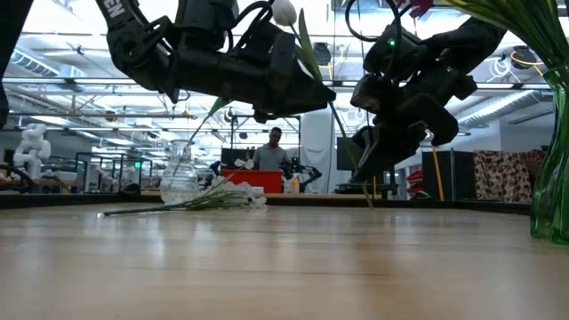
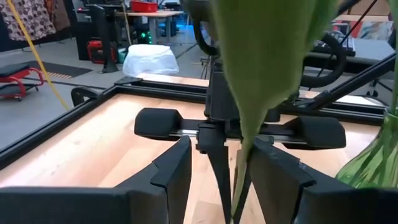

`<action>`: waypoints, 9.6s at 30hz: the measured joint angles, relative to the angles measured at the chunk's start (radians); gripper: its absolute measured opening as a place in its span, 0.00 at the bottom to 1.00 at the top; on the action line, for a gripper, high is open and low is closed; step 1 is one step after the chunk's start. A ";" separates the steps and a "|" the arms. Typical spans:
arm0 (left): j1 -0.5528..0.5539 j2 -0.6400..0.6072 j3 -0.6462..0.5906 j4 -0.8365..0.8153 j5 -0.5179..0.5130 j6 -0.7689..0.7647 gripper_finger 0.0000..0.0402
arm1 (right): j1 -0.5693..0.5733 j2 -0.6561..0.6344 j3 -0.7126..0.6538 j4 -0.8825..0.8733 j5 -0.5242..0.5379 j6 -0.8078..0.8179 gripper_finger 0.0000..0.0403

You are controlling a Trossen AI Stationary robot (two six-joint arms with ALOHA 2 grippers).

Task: Sort flowers into vase by color
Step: Put the white tulip into the transparent vase

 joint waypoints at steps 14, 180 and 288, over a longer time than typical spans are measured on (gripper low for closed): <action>0.000 0.000 0.000 0.001 0.047 0.000 0.39 | 0.001 0.000 0.000 0.006 0.003 0.000 0.00; 1.181 -1.119 -0.044 -1.217 0.986 0.199 0.03 | 0.001 0.000 0.000 0.013 0.006 0.039 0.48; 1.169 -1.047 -0.321 -1.138 0.808 0.133 0.29 | 0.001 0.000 -0.001 0.013 0.006 0.035 0.48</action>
